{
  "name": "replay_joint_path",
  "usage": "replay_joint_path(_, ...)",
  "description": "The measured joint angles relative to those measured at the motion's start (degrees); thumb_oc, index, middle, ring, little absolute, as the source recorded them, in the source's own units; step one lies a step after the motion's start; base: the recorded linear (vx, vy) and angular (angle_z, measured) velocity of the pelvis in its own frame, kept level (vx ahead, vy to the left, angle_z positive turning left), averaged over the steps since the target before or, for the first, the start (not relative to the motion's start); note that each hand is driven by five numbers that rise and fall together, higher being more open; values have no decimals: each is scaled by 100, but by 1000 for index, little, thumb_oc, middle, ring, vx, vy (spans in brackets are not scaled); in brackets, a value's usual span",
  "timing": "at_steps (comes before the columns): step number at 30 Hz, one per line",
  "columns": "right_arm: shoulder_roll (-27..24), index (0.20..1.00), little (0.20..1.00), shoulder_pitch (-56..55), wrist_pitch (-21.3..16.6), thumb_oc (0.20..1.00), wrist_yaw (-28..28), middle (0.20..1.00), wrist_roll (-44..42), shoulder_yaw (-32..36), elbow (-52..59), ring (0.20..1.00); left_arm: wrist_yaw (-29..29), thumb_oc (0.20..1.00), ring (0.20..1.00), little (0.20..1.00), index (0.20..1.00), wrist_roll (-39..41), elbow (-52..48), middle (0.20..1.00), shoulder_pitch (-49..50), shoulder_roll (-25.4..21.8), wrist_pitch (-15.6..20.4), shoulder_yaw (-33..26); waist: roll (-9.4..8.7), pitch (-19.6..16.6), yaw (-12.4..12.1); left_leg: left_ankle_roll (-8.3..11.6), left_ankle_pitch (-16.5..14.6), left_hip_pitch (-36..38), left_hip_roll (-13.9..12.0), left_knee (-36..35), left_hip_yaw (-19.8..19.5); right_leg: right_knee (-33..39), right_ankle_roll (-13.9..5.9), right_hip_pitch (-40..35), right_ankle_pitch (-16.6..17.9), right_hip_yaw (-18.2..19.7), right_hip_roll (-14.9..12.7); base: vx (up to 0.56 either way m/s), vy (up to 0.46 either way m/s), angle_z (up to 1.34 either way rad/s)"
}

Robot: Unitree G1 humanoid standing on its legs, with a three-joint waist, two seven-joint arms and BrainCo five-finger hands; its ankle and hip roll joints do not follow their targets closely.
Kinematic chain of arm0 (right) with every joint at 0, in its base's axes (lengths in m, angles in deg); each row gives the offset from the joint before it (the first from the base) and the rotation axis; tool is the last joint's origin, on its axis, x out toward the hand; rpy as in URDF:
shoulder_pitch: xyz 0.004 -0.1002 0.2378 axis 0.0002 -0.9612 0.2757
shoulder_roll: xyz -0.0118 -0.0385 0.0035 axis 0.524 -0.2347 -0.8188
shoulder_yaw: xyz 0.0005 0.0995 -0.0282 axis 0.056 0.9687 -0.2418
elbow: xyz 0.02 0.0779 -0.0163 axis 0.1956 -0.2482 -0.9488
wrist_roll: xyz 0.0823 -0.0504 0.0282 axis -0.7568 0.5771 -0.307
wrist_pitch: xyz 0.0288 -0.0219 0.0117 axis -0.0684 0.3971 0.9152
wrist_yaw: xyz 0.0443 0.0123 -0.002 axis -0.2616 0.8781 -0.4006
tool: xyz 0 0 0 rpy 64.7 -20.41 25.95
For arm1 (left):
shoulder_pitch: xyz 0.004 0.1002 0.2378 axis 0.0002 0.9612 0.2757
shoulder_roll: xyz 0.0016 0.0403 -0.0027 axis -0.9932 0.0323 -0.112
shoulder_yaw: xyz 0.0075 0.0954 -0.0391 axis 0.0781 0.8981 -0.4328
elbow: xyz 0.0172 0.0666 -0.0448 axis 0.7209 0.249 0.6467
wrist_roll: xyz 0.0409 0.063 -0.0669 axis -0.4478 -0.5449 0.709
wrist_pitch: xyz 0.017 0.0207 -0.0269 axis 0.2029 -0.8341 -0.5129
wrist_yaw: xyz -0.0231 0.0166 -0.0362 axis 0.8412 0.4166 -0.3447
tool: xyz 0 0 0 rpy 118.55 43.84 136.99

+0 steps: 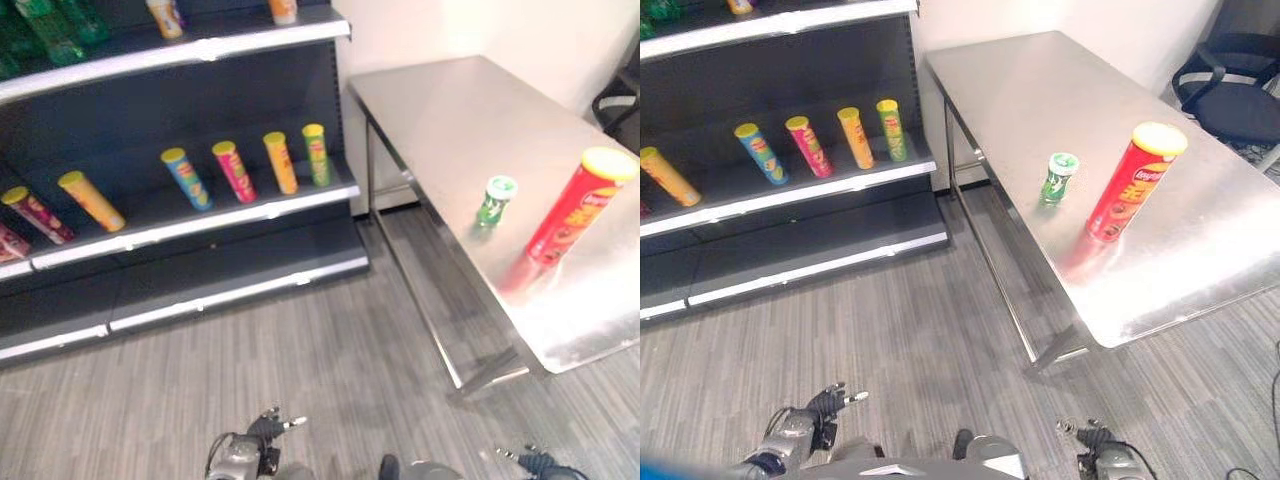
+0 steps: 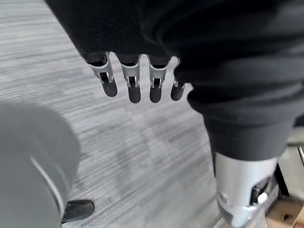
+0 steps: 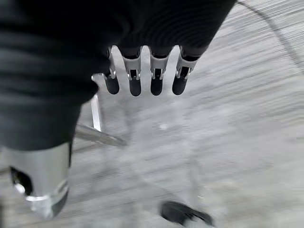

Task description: Put the goods on the table back onto the shelves and tidy them up.

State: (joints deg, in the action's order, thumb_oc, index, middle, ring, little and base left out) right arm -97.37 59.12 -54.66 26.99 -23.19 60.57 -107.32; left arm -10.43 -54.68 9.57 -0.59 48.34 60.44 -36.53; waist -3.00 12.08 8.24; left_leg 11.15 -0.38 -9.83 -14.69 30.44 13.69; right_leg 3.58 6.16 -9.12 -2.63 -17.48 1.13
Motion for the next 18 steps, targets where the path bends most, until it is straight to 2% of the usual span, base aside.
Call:
replay_joint_path(1, 28, 1000, 1000, -36, 4, 1000, 3, 1000, 16, -33, -19, 1000, -25, 1000, 1000, 1000, 1000, -11, 0, 1000, 49, -34, -12, 3, -25, 58, -8, -22, 26, -93, 21, -821, -97, 65, -55, -119, -18, 196, 45, 264, 300, -53)
replay_joint_path(2, 32, 1000, 1000, -24, -7, 1000, 9, 1000, 54, 11, -72, 1000, -34, 1000, 1000, 1000, 1000, -27, 45, 1000, 70, -58, 12, 16, -51, 28, -91, 85, -42, 50, 351, -1791, -714, 113, -190, -106, -42, 487, -13, 201, 229, -95)
replay_joint_path(3, 28, 1000, 1000, 31, 11, 1000, -8, 1000, 55, 71, -204, 1000, -35, 1000, 1000, 1000, 1000, -70, 52, 1000, 64, -74, 21, 17, -26, 11, -265, -6, 38, 356, 541, -3040, -1303, 176, -343, -101, -57, 792, -37, 185, 195, -128)
replay_joint_path(4, -35, 1000, 1000, 47, 9, 1000, 8, 1000, 54, 171, -295, 1000, -27, 1000, 1000, 1000, 1000, -148, 43, 1000, 68, -95, -41, -5, 71, 153, -311, -208, 199, 394, 570, -3300, -1322, 196, -338, -183, 50, 882, 1, 187, 196, -130)
replay_joint_path(6, -121, 1000, 1000, -90, -22, 1000, 10, 1000, 49, 634, -296, 1000, -31, 1000, 1000, 1000, 1000, -138, 26, 1000, 283, -51, -46, -75, 279, 72, -270, -354, 308, 708, 632, -3581, -1409, 190, -520, -383, -71, 1267, 38, 205, 257, -114)
replay_joint_path(7, -250, 1000, 1000, -265, -24, 1000, 13, 1000, 16, 724, -196, 1000, -26, 1000, 1000, 1000, 1000, -123, 20, 1000, 302, -28, -33, -99, 414, 45, -123, -511, 607, 843, 586, -3612, -1144, 193, -625, -439, -123, 1424, 58, 202, 298, -103)
replay_joint_path(8, -241, 1000, 1000, -369, -15, 1000, 17, 1000, -8, 831, -142, 1000, -15, 1000, 1000, 1000, 1000, -118, 12, 1000, 307, -58, 3, -152, 463, -20, -39, -594, 895, 902, 634, -3614, -799, 166, -788, -498, -208, 1511, -64, 133, 279, -83)
replay_joint_path(9, -154, 1000, 1000, -670, -3, 1000, 11, 1000, -207, 896, -41, 1000, 10, 1000, 1000, 1000, 1000, -119, -155, 1000, 179, -208, 26, -177, 190, 21, 101, -702, 810, 1056, 900, -3616, -508, -1, -951, -408, -274, 1564, -403, 156, 340, -70)
replay_joint_path(11, -132, 1000, 1000, -709, -18, 1000, 39, 1000, -269, 1142, -3, 1000, 19, 1000, 1000, 1000, 1000, -120, -146, 1000, 224, -327, 20, -226, 87, -23, 129, -850, 692, 1111, 1019, -3618, -243, -186, -1111, -267, -371, 1623, -607, 72, 208, -65)
replay_joint_path(13, -135, 1000, 1000, -788, -12, 1000, 41, 1000, -295, 1295, 0, 1000, 24, 1000, 1000, 1000, 1000, -120, -148, 1000, 162, -410, 22, -224, -38, -67, 144, -941, 665, 1103, 1155, -3615, -143, -161, -1213, -222, -378, 1587, -766, 44, 156, -27)
replay_joint_path(15, -183, 1000, 1000, -900, 5, 1000, 47, 1000, -517, 1865, 12, 1000, 24, 1000, 1000, 1000, 1000, -120, -160, 1000, 33, -479, 26, -224, -62, -56, 242, -1026, 637, 1084, 1269, -3616, -148, -161, -1299, -218, -346, 1552, -875, 46, 164, 6)
replay_joint_path(17, -317, 1000, 1000, -1033, -3, 1000, 61, 1000, -1148, 2768, 240, 1000, 29, 1000, 1000, 1000, 1000, -124, -159, 1000, -35, -472, 29, -222, -54, -65, 328, -1061, 589, 1069, 1362, -3617, -152, -129, -1368, -224, -386, 1497, -955, 88, 189, 8)
replay_joint_path(18, -413, 1000, 1000, -1045, -27, 1000, 87, 1000, -1400, 2992, 332, 1000, 28, 1000, 1000, 1000, 1000, -125, -154, 1000, -21, -464, 31, -220, -23, -76, 339, -1052, 600, 1038, 1374, -3616, -149, -98, -1395, -214, -375, 1481, -965, 87, 144, 4)
